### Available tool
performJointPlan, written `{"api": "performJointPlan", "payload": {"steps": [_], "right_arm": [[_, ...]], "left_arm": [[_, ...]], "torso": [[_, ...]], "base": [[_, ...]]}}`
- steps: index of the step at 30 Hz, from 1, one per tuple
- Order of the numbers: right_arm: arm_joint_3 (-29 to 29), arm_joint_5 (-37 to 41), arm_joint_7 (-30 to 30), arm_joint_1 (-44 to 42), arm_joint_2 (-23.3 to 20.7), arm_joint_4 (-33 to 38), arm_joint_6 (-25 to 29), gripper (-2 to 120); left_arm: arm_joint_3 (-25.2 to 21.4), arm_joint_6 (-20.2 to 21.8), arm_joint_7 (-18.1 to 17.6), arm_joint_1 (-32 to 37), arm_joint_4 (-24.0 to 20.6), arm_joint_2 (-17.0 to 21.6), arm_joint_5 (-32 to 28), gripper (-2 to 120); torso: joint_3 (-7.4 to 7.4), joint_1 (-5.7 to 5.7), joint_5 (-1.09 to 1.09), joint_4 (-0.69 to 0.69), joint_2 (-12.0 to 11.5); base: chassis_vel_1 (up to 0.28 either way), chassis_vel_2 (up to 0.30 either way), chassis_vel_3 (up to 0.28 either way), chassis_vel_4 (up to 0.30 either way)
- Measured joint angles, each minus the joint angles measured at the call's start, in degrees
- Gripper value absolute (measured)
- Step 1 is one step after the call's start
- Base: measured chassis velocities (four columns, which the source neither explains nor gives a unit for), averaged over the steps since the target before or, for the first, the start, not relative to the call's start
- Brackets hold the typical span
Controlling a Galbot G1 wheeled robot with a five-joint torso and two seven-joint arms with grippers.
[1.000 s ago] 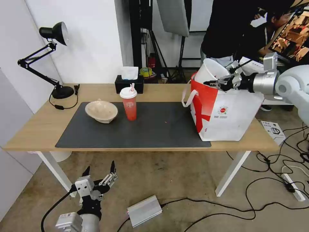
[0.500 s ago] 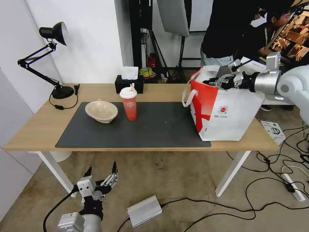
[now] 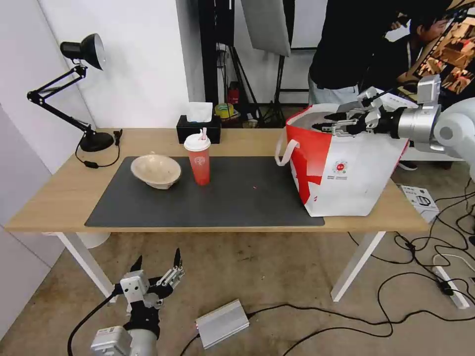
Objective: Pick up the trash from the table and place it into the takeout bag.
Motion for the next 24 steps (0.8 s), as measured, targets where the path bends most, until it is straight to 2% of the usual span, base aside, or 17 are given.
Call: {"api": "performJointPlan", "payload": {"steps": [3, 10, 18, 20, 23, 24], "right_arm": [[0.0, 0.0, 0.3, 0.3, -0.2, 0.6, 0.0, 98], [1.3, 0.7, 2.4, -1.4, -0.5, 3.0, 2.1, 100], [1.5, 4.9, 12.9, -5.4, -1.1, 10.0, 12.3, 100], [1.4, 5.2, 13.7, -5.7, -1.2, 10.6, 13.0, 100], [0.7, 6.8, 19.9, -6.9, -1.7, 14.1, 18.5, 100], [0.7, 6.8, 19.9, -6.9, -1.7, 14.1, 18.5, 100]], "left_arm": [[0.1, -0.1, 0.0, 0.2, -0.2, 0.0, 0.2, 100], [0.1, -0.1, 0.0, 0.0, -0.1, 0.0, 0.2, 100], [-0.5, -0.1, 0.0, -0.5, 0.1, 0.1, -0.2, 100], [-0.5, -0.1, 0.0, -0.5, 0.1, 0.1, -0.2, 100], [-0.4, -0.2, 0.0, -0.5, 0.0, 0.0, 0.0, 100], [-0.4, -0.2, 0.0, -0.5, 0.0, 0.0, 0.0, 100]], "torso": [[0.00, 0.00, 0.00, 0.00, 0.0], [0.00, 0.00, 0.00, -0.01, 0.0], [0.00, 0.00, -0.01, 0.00, 0.0], [0.00, 0.00, 0.00, 0.00, 0.0], [0.00, 0.00, -0.01, 0.00, 0.0], [0.00, 0.00, -0.01, 0.00, 0.0]], "base": [[0.000, 0.000, 0.000, 0.000], [0.000, 0.000, 0.000, 0.000], [0.000, 0.000, 0.000, 0.000], [0.000, 0.000, 0.000, 0.000], [0.000, 0.000, 0.000, 0.000], [0.000, 0.000, 0.000, 0.000]]}}
